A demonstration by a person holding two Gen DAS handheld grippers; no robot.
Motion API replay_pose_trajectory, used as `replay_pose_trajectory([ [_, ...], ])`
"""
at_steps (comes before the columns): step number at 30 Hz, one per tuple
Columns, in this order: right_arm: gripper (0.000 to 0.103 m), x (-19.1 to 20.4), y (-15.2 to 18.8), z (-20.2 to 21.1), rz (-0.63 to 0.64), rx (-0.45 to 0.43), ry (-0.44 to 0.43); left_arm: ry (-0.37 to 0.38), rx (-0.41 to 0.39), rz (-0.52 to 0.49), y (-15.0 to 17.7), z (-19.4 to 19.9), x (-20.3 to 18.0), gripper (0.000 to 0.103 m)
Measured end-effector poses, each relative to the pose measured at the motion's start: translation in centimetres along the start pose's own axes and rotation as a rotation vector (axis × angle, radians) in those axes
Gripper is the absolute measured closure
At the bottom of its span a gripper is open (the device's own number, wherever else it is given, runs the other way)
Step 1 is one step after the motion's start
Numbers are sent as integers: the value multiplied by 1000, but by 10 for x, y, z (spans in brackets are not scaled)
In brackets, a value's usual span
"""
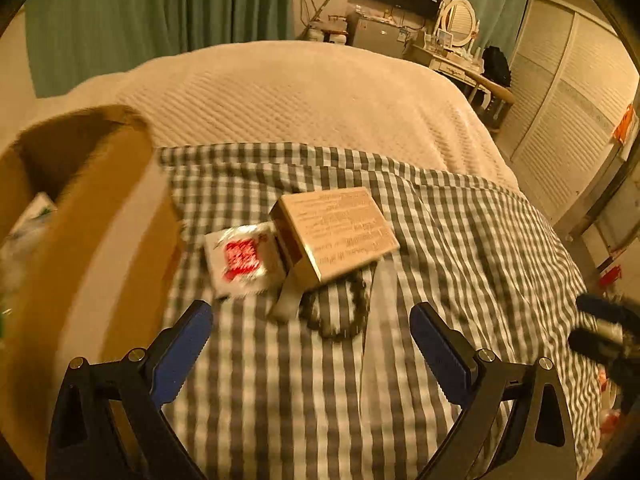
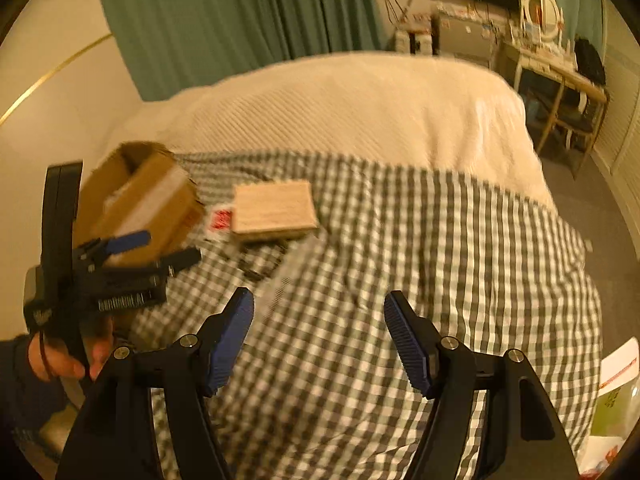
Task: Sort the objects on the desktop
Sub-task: 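Grasp the beige paper box with the left tool while the right tool grasps the clear comb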
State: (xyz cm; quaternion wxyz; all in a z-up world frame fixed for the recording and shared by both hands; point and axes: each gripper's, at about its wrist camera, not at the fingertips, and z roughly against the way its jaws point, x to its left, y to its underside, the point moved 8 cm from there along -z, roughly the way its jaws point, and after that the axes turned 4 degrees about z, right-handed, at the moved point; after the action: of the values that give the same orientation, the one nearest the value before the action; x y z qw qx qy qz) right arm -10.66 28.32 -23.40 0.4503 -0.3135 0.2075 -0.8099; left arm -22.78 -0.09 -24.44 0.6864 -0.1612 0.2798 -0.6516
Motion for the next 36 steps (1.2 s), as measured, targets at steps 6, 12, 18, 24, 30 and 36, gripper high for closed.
replay_pose_trajectory([
  [6,36,-26,20,-54,-68,74,18,5,-42,-51,-18,-42,-2,2],
  [12,36,-26,33,-97,-88,148,-22,25,-18,-222,-29,-81,-12,0],
  [18,36,-21,35,-112,-67,173,-21,81,21,-225,-34,-99,-24,0],
  [24,36,-18,43,-117,-78,210,-9,123,128,-340,1,-96,-39,0],
  [30,36,-8,41,-110,-62,210,7,52,95,-437,26,-87,-47,0],
  [36,36,3,44,-98,-47,211,13,53,84,-362,6,-85,-43,21],
])
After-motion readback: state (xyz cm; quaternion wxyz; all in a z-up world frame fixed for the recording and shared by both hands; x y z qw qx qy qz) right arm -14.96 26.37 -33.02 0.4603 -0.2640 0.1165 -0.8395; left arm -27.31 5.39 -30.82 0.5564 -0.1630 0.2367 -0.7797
